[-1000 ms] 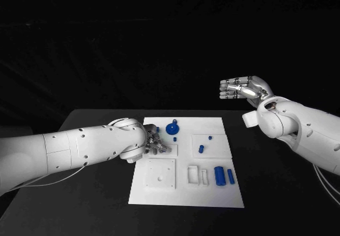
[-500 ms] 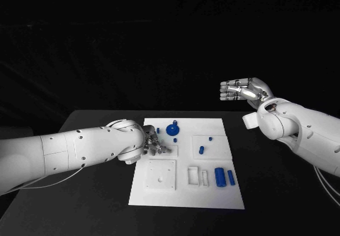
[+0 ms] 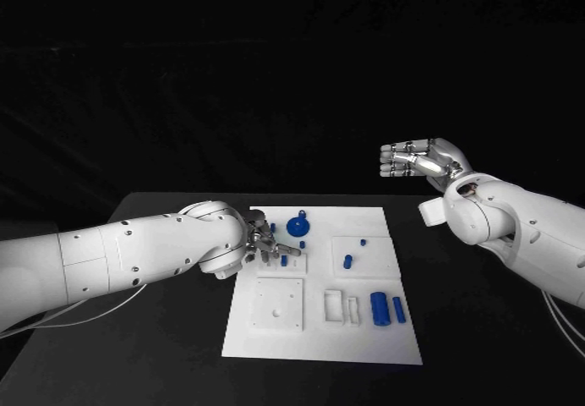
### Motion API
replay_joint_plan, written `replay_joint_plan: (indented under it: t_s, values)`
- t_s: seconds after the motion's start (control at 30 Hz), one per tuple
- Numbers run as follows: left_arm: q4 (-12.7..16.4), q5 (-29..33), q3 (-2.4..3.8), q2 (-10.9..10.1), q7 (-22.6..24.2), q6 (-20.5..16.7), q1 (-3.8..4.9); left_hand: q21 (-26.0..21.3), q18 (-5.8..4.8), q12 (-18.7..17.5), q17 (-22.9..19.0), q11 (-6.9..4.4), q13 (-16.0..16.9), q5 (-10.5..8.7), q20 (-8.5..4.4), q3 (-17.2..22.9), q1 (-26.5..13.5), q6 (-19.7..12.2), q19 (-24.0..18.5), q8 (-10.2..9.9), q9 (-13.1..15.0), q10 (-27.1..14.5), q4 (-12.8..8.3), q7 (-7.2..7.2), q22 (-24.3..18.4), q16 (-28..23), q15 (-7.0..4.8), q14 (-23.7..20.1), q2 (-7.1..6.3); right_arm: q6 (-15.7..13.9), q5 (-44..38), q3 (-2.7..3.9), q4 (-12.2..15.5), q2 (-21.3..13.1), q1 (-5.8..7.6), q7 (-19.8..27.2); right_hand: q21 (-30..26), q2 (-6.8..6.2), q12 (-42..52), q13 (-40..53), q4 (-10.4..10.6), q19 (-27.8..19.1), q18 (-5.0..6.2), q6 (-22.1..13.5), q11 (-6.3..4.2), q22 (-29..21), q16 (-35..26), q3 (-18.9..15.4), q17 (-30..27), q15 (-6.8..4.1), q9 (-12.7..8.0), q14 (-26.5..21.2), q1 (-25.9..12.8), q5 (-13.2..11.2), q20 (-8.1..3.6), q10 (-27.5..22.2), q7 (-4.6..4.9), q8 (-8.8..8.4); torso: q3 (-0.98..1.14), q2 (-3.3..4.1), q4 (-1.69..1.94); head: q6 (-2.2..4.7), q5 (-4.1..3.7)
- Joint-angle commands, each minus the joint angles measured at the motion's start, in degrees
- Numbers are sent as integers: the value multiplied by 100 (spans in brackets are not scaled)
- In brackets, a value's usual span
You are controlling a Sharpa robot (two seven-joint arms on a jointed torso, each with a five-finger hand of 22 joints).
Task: Assemble the parts on the task board
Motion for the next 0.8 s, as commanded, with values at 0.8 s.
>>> replay_joint_plan:
  t_s: [0.8]
  values:
    - [-1860, 364, 278, 682, 52, 1221, 555, -167, 27, -392, -215, 80, 149, 1175, 89, -27, 330, -412, -41, 8, -1363, 266, -729, 153, 102, -121, 79, -130, 931, 32, -39, 3, -53, 13, -2, 31, 1, 16, -23, -9, -27, -49, 93, -30, -12, -8, -33, -49, -6, 10, 2, -58, 51, 21, 9, -44, 0, -5, -17, 80, -45, 61, 98]
